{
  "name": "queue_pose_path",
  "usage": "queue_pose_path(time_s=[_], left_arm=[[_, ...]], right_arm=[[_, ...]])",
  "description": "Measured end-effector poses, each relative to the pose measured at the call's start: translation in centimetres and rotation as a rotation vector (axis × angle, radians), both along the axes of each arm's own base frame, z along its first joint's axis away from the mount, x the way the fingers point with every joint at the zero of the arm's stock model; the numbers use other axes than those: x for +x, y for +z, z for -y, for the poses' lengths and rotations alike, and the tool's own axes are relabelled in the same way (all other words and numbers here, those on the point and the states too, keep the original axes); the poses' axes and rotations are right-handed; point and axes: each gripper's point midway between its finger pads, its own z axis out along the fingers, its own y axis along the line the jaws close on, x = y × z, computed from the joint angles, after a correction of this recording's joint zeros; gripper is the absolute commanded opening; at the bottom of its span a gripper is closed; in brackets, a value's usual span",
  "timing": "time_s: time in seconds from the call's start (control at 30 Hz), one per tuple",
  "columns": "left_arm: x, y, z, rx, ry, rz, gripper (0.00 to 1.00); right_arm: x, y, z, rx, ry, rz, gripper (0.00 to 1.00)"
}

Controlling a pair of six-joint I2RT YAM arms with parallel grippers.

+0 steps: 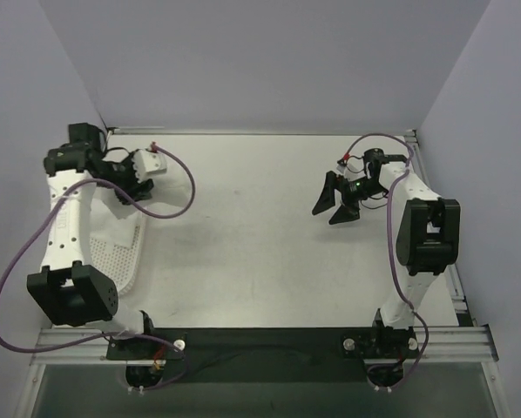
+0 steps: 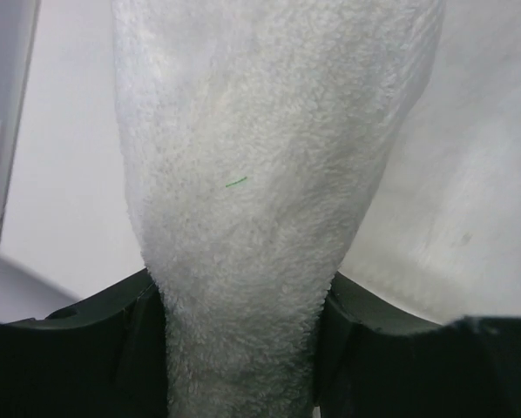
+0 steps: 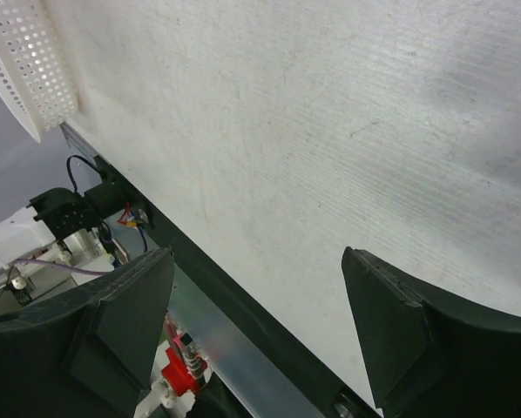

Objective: Roll the towels
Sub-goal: Place the rolled towel into the container

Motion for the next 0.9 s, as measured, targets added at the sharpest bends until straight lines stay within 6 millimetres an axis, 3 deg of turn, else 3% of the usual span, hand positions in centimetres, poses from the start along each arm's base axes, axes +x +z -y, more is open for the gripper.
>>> queue_pose_path(time_s=[0.07,0.13,0.27,0.43,0.63,0.9], left_arm=[[0.9,1.6,-5.4,0.028,0.086,0.082,0.00],[0.9,1.7,-10.0,0.081,0.150,0.124,0.00],[-0.6,0.9,-15.7,0.166,0.194,0.134,0.00],[-1.5,-1.5,-19.4,0.239,0.168,0.095,0.00],[-3.2,-6.2,-20.6,0.321,0.052,-0.032,0.00],[-4.6,-10.0,-23.9,0.364,0.041,-0.177,0.00]], right_arm=[[-0.2,-0.3,0.2,-0.014,0.003,-0.005,0.80],[-0.5,-0.7,0.3,-0.025,0.006,-0.012,0.81],[-0.8,-0.9,0.6,-0.045,0.013,-0.018,0.81],[-1.0,-1.4,1.0,-0.074,0.013,-0.027,0.81],[-1.1,-1.5,1.2,-0.085,0.020,-0.024,0.81],[-1.3,-1.8,1.3,-0.097,0.033,-0.023,0.81]])
